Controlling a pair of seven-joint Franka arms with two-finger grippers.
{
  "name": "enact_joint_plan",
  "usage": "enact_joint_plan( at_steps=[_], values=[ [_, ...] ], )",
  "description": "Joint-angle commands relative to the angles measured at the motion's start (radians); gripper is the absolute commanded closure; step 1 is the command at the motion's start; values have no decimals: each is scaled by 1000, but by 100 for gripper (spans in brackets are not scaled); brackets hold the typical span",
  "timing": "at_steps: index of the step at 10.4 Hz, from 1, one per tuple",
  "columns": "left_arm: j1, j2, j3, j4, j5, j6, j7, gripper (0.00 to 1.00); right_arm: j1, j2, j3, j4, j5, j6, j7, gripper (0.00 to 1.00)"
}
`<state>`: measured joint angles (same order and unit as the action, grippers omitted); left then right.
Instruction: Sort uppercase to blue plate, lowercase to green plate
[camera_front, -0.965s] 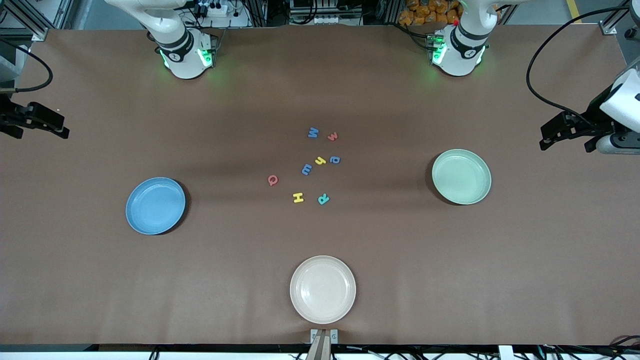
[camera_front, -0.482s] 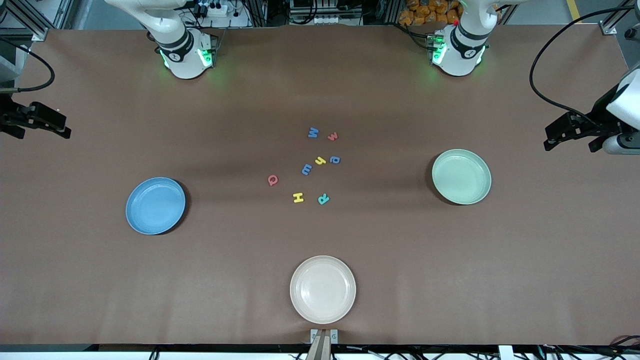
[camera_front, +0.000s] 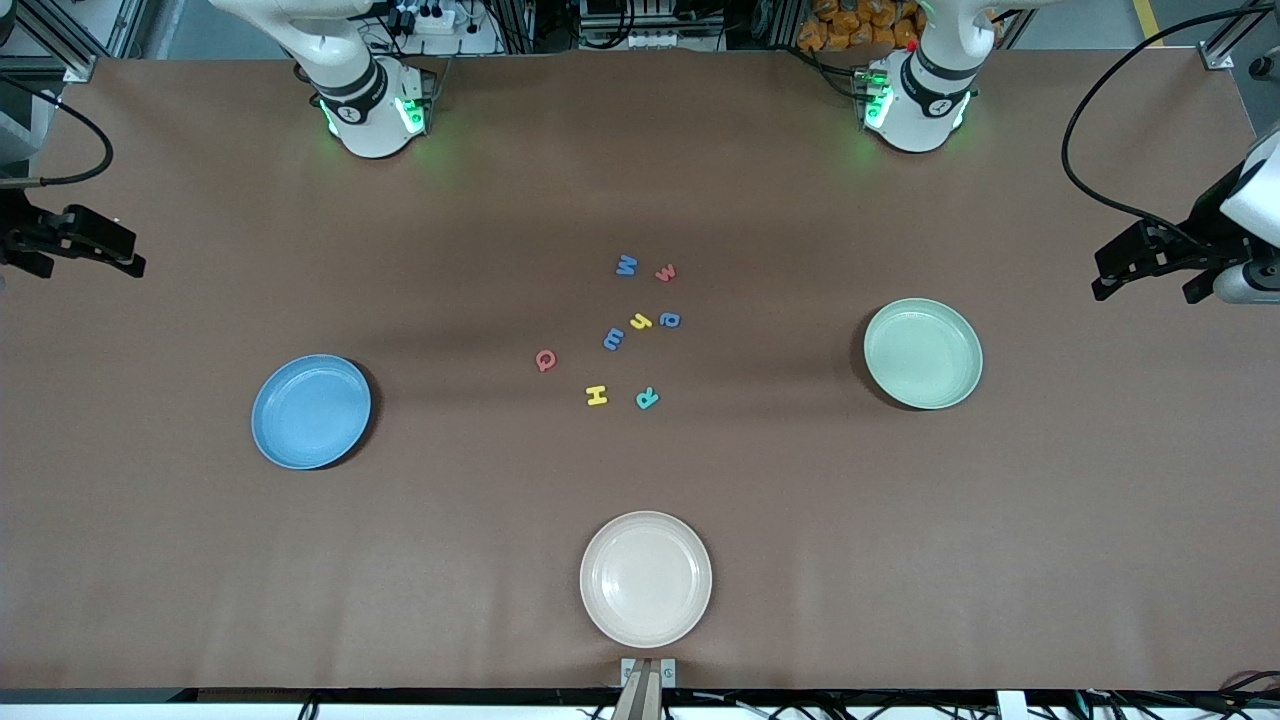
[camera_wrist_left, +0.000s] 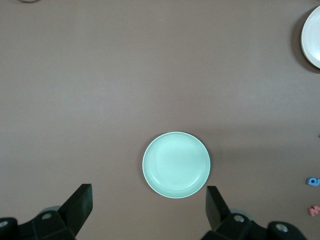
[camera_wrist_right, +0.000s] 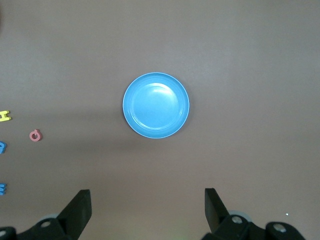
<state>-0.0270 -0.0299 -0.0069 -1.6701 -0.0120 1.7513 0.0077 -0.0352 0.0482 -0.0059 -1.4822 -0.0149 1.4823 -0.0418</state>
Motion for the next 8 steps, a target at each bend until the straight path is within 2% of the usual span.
enact_joint_plan(
  at_steps=[1, 3, 5, 8],
  values=[
    [-7, -15, 5, -2, 12, -7, -15, 0, -12, -11, 4, -9, 3, 1, -6, 0],
    [-7, -28, 4, -3, 15, -7, -11, 0, -34, 2, 4, -10, 3, 7, -6, 0],
    [-17, -25, -27, -11, 6, -28, 6, 0, -35, 5, 4, -10, 4, 13, -6, 0],
    [-11, -18, -172, -49, -3, -59, -67, 0, -32, 7, 4, -12, 4, 12, -6, 0]
  ],
)
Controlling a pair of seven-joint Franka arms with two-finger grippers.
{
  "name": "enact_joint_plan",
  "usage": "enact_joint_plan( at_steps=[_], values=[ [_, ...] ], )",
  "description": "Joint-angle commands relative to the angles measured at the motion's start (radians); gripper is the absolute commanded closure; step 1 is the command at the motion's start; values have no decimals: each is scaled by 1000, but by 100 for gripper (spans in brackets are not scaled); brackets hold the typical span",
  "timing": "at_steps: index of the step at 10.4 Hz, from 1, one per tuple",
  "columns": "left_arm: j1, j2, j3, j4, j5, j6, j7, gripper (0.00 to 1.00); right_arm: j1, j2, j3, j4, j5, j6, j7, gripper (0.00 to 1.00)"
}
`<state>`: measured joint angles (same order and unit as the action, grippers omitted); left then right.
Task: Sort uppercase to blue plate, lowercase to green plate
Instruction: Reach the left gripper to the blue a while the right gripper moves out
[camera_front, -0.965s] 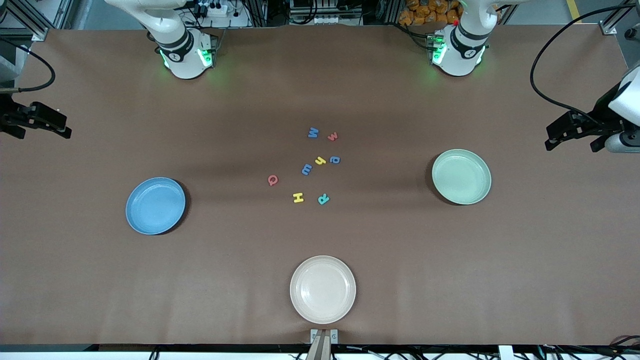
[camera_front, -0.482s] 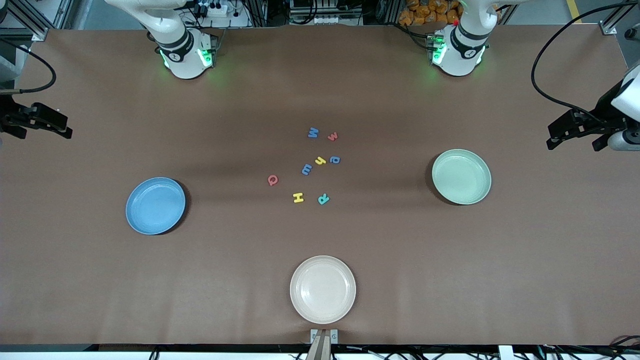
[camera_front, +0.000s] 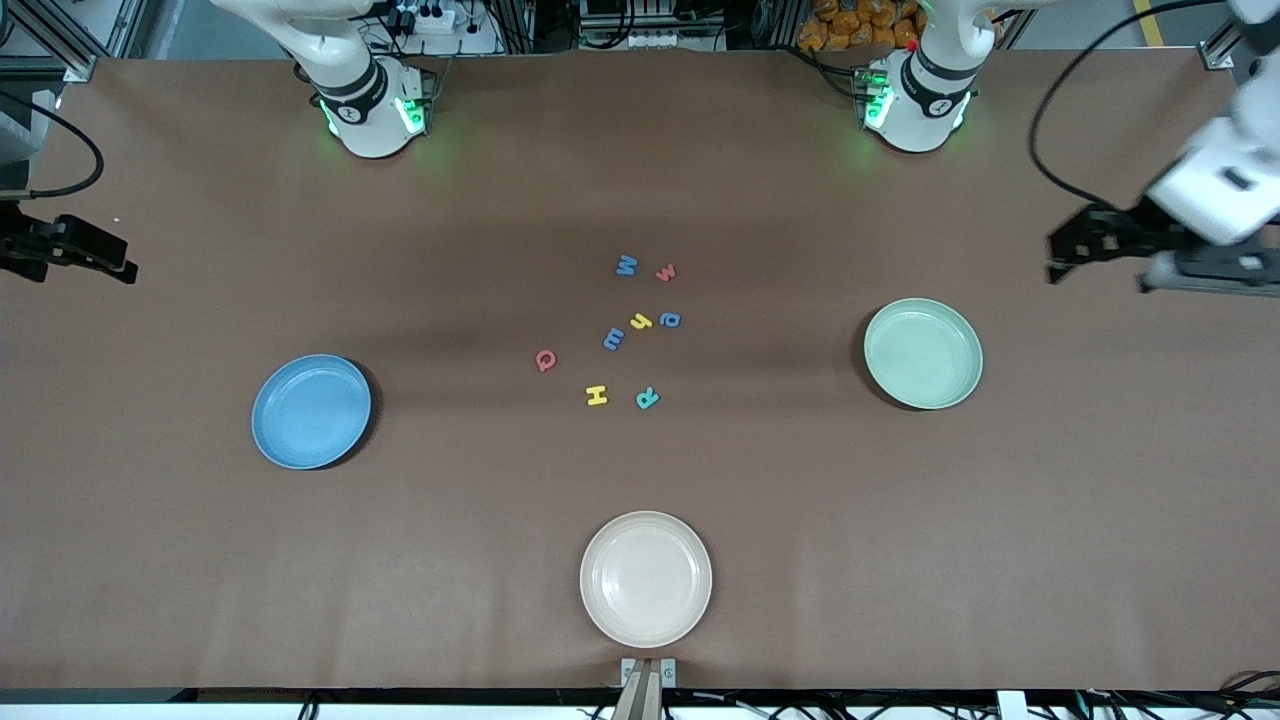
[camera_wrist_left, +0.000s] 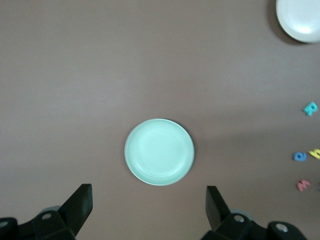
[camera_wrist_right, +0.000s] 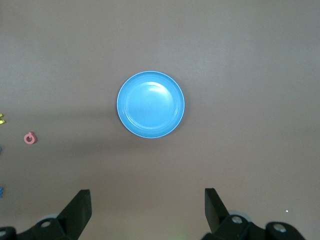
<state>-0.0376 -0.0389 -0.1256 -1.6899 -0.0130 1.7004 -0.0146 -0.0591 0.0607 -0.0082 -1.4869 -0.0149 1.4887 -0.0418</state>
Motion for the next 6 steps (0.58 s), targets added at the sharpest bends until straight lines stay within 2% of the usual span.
enact_joint_plan(
  at_steps=[1, 2, 6],
  values=[
    [-10, 0, -89, -43, -2, -7, -82, 0, -8, -5, 7, -13, 4, 5, -6, 0],
    [-30, 4, -115, -62, -5, -5, -97, 0, -10, -4, 7, -19, 4, 7, -6, 0],
    [-144, 71, -120, -93, -62, 18, -138, 0, -11, 24, 7, -21, 6, 13, -6, 0]
  ],
)
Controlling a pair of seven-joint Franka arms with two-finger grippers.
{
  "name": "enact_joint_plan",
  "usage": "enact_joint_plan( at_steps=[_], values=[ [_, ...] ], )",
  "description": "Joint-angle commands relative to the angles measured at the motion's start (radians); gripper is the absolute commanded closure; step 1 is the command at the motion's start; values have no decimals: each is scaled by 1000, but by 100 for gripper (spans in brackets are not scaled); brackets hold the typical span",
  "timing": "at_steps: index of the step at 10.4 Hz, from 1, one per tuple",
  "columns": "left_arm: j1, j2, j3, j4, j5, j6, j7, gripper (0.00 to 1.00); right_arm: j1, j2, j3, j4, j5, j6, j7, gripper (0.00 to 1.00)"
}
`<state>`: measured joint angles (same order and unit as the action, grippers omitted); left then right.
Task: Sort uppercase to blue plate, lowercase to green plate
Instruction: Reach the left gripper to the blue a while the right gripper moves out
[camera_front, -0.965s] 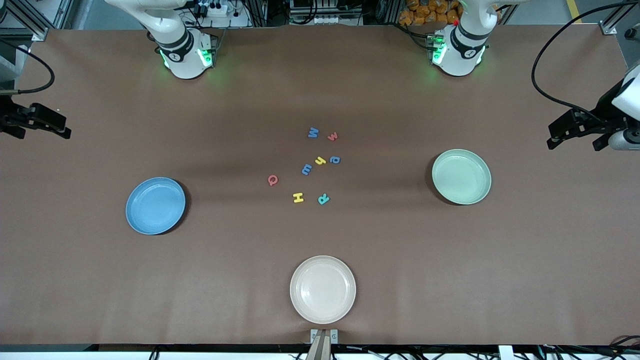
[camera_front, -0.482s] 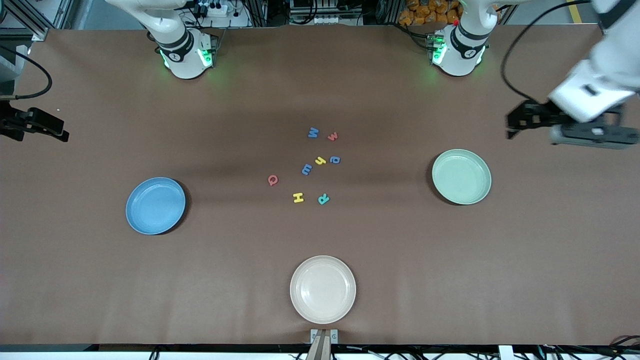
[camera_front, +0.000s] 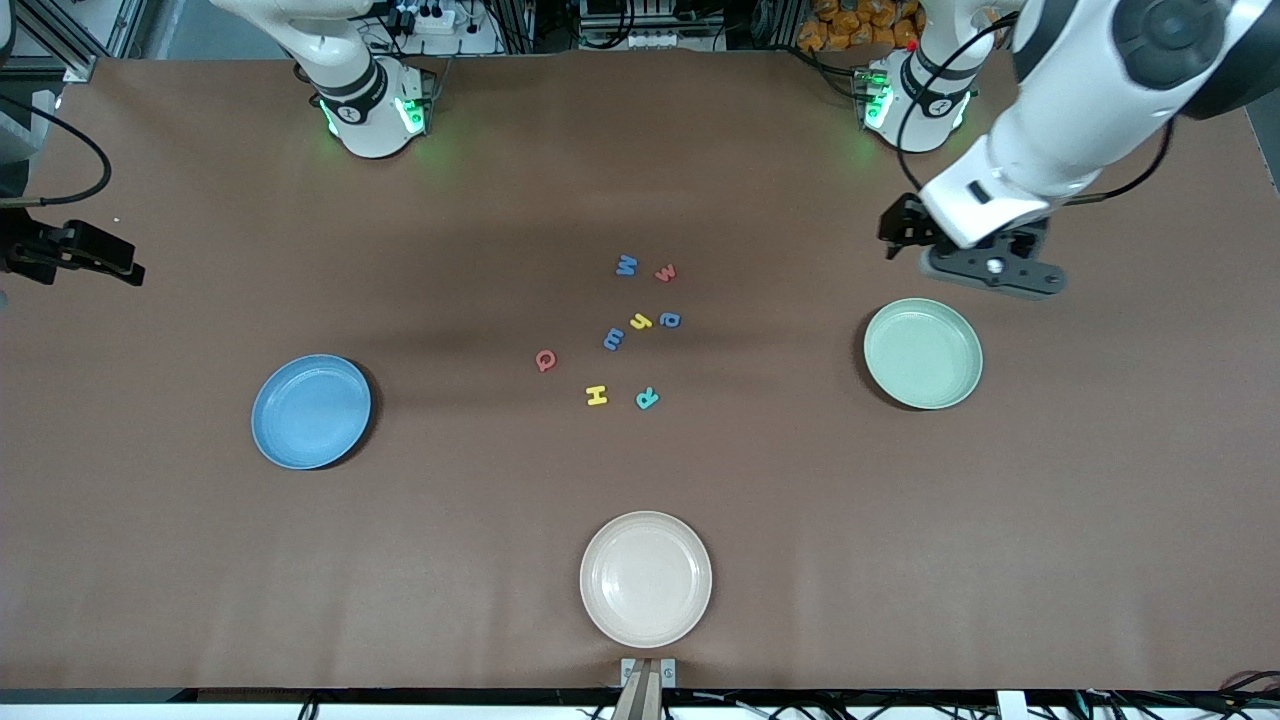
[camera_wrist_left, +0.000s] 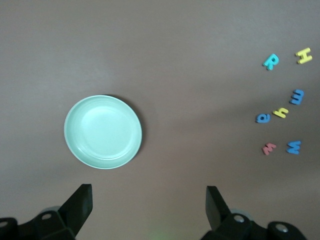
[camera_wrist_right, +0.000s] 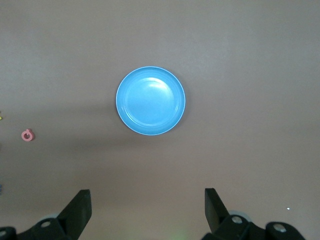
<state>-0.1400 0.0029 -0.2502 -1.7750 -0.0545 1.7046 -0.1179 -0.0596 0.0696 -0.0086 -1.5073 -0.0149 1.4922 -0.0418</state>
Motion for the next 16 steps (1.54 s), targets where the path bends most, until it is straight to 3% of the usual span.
enact_joint_plan(
  at_steps=[1, 7, 12, 16],
  values=[
    [-74, 54, 5, -23, -19, 39, -125, 0, -8, 28, 7, -1, 6, 20, -4, 0],
    [-285, 280, 6, -67, -7, 301, -472, 0, 4, 88, 7, -5, 6, 69, 10, 0],
    [-377, 437, 6, -64, 106, 441, -699, 0, 10, 144, 7, -5, 6, 123, 65, 0],
    [-432, 529, 12, -60, 122, 591, -775, 0, 20, 179, 9, -4, 6, 143, 146, 0]
  ],
)
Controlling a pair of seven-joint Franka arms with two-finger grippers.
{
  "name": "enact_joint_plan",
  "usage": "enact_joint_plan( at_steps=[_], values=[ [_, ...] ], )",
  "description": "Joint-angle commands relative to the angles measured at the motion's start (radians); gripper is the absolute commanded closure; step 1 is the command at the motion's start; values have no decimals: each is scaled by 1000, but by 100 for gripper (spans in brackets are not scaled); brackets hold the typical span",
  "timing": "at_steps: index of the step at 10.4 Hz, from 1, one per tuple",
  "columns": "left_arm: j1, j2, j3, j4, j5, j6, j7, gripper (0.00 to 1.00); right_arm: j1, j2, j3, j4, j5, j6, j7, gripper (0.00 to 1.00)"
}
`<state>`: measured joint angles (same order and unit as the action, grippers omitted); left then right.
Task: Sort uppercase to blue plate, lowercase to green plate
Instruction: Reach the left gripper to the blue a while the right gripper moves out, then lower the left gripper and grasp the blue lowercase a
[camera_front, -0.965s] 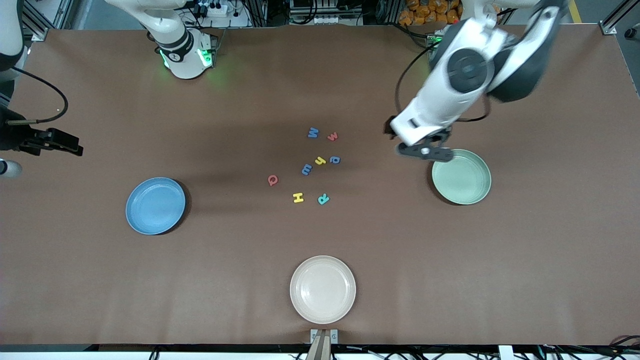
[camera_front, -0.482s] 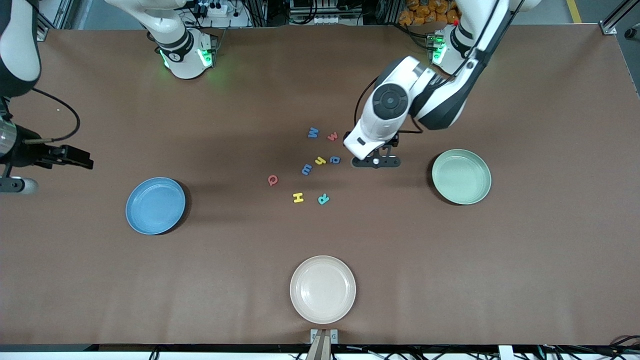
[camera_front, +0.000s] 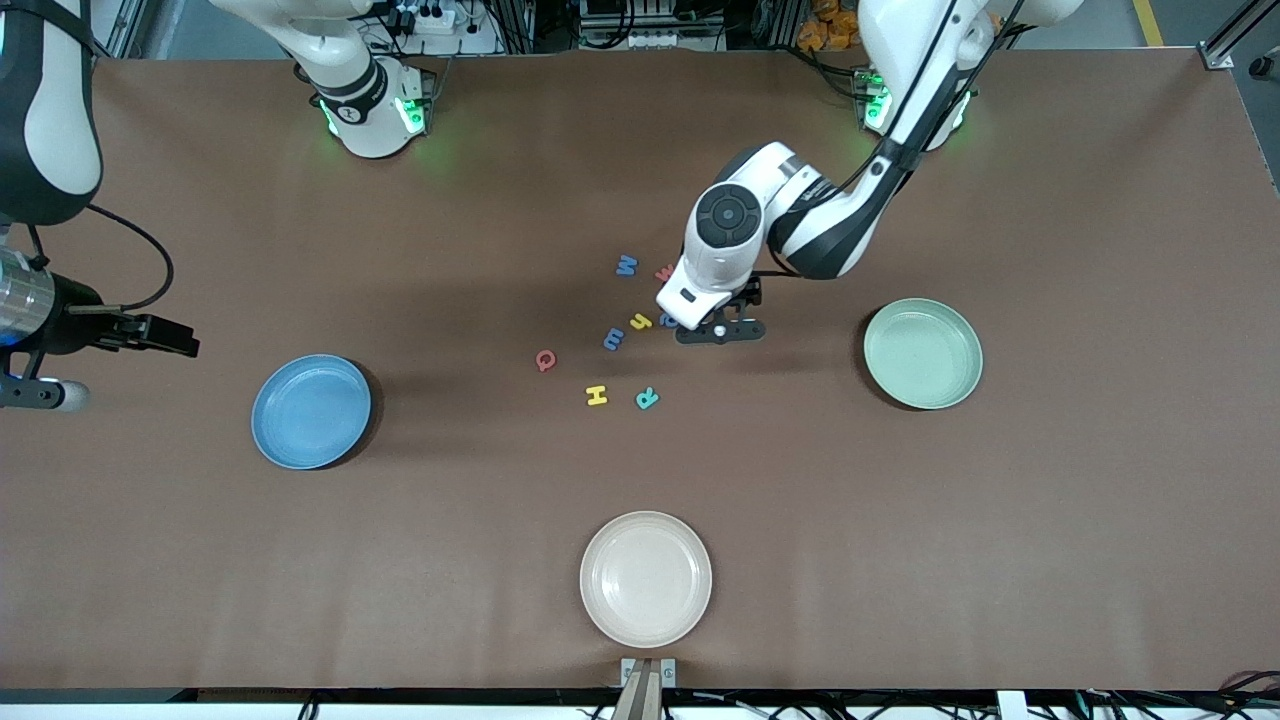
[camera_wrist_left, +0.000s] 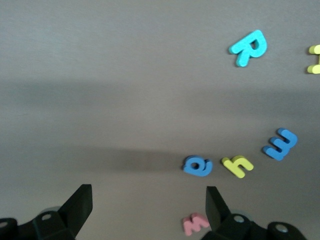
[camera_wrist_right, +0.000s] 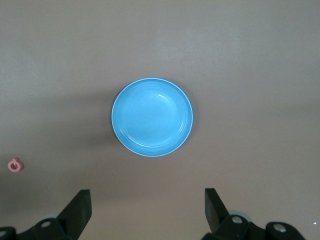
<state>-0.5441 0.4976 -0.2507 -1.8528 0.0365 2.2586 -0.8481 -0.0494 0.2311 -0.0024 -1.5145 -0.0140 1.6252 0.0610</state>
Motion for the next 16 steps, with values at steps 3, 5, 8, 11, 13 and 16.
enact_joint_plan(
  at_steps=[3, 5, 8, 11, 13, 16],
  values=[
    [-53, 99, 21, 24, 75, 97, -45, 0, 14, 39, 2, 4, 3, 21, 62, 0],
    [-74, 136, 22, 24, 101, 104, -45, 0, 20, 48, 2, 2, 3, 30, 91, 0],
    [-88, 165, 27, 26, 117, 142, -78, 0, 37, 60, 2, 2, 3, 39, 134, 0],
    [-96, 174, 28, 40, 120, 142, -83, 0, 45, 63, 2, 2, 5, 41, 164, 0],
    [-96, 179, 28, 49, 120, 142, -83, 8, 49, 68, 2, 4, 5, 51, 174, 0],
    [-99, 187, 28, 57, 128, 142, -83, 20, 49, 68, 2, 4, 5, 58, 174, 0]
  ],
)
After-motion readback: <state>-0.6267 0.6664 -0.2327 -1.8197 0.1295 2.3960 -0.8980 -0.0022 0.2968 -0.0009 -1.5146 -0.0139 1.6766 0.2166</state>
